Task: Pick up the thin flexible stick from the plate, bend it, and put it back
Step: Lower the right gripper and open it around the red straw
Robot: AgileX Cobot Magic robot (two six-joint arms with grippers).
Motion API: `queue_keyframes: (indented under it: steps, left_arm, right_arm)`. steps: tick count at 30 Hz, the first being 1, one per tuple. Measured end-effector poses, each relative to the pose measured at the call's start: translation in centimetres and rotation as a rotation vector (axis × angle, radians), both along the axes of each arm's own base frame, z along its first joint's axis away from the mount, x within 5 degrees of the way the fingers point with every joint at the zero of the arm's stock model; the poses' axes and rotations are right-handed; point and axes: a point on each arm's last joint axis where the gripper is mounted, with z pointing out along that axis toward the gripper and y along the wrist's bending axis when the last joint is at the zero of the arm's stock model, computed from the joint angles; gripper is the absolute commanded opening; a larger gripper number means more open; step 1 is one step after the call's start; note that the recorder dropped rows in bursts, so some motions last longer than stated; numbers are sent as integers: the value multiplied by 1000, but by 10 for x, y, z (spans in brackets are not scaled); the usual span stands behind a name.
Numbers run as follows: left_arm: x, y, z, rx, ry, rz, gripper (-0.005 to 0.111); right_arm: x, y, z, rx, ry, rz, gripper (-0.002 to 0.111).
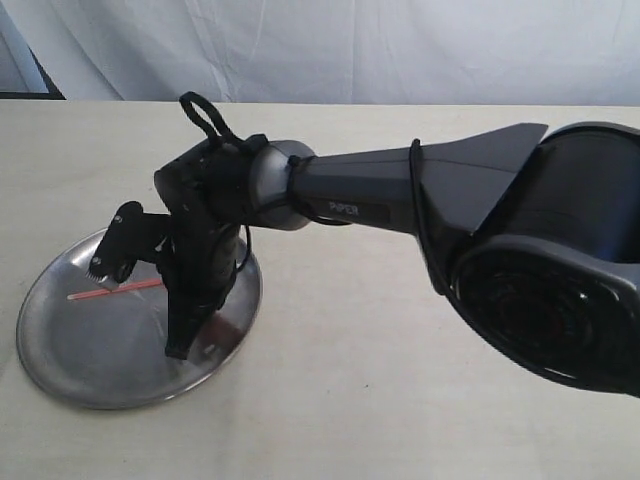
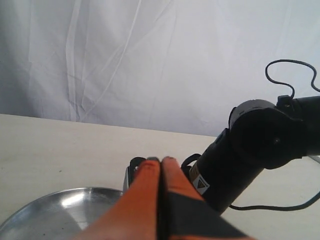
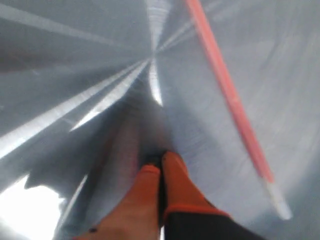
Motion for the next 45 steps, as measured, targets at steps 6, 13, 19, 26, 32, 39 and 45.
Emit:
queue_keyframes:
  steps: [6, 13, 19, 26, 32, 39, 45]
  left_arm:
    - [0, 0, 0, 0, 0, 0, 0]
    - [0, 0, 0, 0, 0, 0, 0]
    - [0, 0, 0, 0, 0, 0, 0]
    - [0, 0, 0, 0, 0, 0, 0]
    - [0, 0, 0, 0, 0, 0, 0]
    - [0, 0, 0, 0, 0, 0, 0]
    - [0, 0, 0, 0, 0, 0, 0]
  right_arm:
    - [-7, 3, 27, 70, -7, -14, -1]
    - [8, 20, 20, 195, -77, -65, 27]
    - [15, 19, 9, 139, -160, -10, 49]
    - [17, 19, -3, 108, -164, 5, 29]
    - [17, 19, -8, 92, -136, -3, 8]
    - [15, 20, -9, 92, -120, -6, -1]
    - [14, 16, -1, 71, -108, -56, -1]
